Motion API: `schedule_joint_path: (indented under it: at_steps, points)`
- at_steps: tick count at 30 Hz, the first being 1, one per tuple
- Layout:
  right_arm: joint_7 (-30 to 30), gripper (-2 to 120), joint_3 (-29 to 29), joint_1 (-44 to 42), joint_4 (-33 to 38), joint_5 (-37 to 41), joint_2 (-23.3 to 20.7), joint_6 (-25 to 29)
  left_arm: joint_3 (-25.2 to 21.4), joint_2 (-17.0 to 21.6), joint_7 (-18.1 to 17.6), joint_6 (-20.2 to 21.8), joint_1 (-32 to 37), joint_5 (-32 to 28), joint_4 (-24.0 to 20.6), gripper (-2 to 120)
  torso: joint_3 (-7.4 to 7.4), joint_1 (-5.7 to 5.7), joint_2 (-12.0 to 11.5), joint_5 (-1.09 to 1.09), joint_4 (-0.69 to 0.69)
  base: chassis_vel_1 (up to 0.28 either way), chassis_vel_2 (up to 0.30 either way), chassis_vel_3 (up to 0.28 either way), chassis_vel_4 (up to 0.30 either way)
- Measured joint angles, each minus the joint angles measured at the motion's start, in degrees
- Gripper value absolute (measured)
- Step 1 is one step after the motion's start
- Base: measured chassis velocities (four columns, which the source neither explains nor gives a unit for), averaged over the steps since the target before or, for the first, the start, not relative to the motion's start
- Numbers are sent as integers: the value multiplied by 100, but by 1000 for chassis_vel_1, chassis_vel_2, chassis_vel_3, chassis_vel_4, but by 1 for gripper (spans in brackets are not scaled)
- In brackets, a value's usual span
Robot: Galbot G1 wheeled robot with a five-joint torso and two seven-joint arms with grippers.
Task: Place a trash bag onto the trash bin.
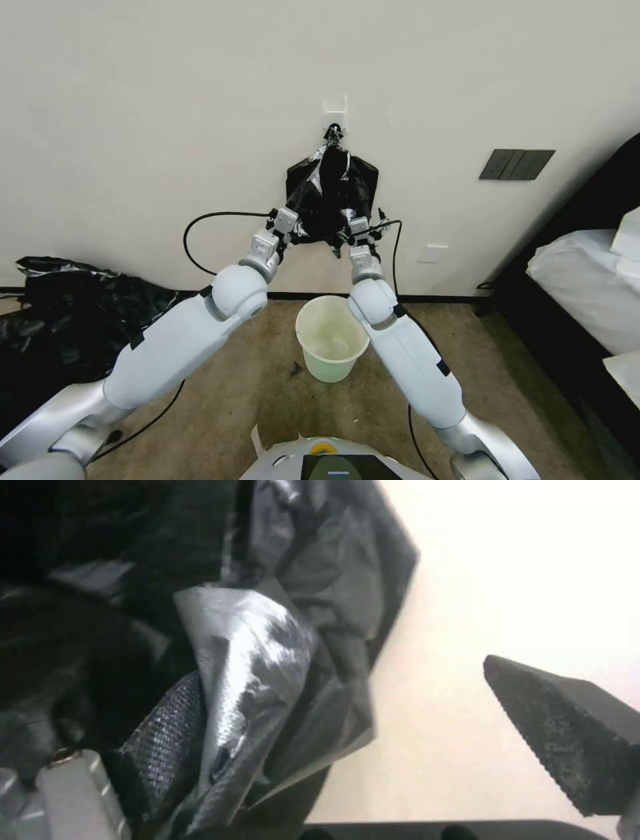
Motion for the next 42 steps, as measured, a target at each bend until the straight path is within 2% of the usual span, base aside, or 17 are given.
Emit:
schedule_joint_path:
  at_steps: [6,9,10,13,14,15,18,19,20,23,26,27,28,29,32,35,42]
  points:
    - [-32,98,147,-24,72,66,52,58,-52,47,52,-48,154,84,-12,0,0,0,0,0,0,0,0,0,0]
    - [-47,96,53,-29,30,406,46,58,-70,46,55,-60,191,99,-17,0,0,0,0,0,1,0,0,0,0]
    - [-51,90,-1,-28,-46,541,74,59,-74,33,55,-62,195,104,-17,0,0,0,0,0,1,0,0,0,0]
    - [-49,84,-19,-9,-108,714,133,58,-74,19,55,-63,193,105,-16,0,0,0,0,0,0,0,0,0,0]
    - [-5,78,-31,25,-154,993,177,34,-71,10,55,-64,180,105,-14,0,0,0,0,0,0,0,0,0,0]
    - [-5,78,-31,25,-154,993,177,34,-71,10,55,-64,180,105,-14,0,0,0,0,0,0,0,0,0,0]
    - [125,65,-36,84,-188,1486,210,-16,-65,3,55,-65,159,105,-14,0,0,0,0,0,0,0,0,0,0]
    - [143,59,-29,90,-186,1531,209,-15,-65,3,55,-66,156,105,-14,0,0,0,0,0,1,0,0,0,0]
    - [143,59,-29,90,-186,1531,209,-15,-65,3,55,-66,156,105,-14,0,0,0,0,0,1,0,0,0,0]
    - [164,45,3,91,-119,1591,183,-7,-69,20,55,-79,166,105,-15,0,0,0,0,0,0,0,0,0,0]
    - [170,39,24,90,-97,1620,175,15,-84,34,55,-82,192,104,-21,0,0,0,0,0,0,0,0,0,0]
    - [181,30,76,88,-74,1690,173,83,-141,52,55,-86,240,104,-33,0,0,0,0,0,0,0,0,0,0]
    - [189,26,103,86,-65,1727,174,115,-175,60,55,-90,268,102,-35,0,0,0,0,0,0,0,0,0,0]
    - [189,26,103,86,-65,1727,174,115,-175,60,55,-90,268,102,-35,0,0,0,0,0,0,0,0,0,0]
    - [229,17,176,78,-22,1888,154,175,-262,91,53,-144,351,100,-33,0,0,0,0,0,1,0,0,0,0]
    - [312,3,312,27,93,2270,83,230,-314,116,51,-249,440,88,-12,0,0,0,1,0,0,0,0,0,0]
    - [477,0,499,-142,397,3316,-98,429,-338,123,16,-280,464,-150,-42,0,0,0,1,1,0,0,0,0,0]
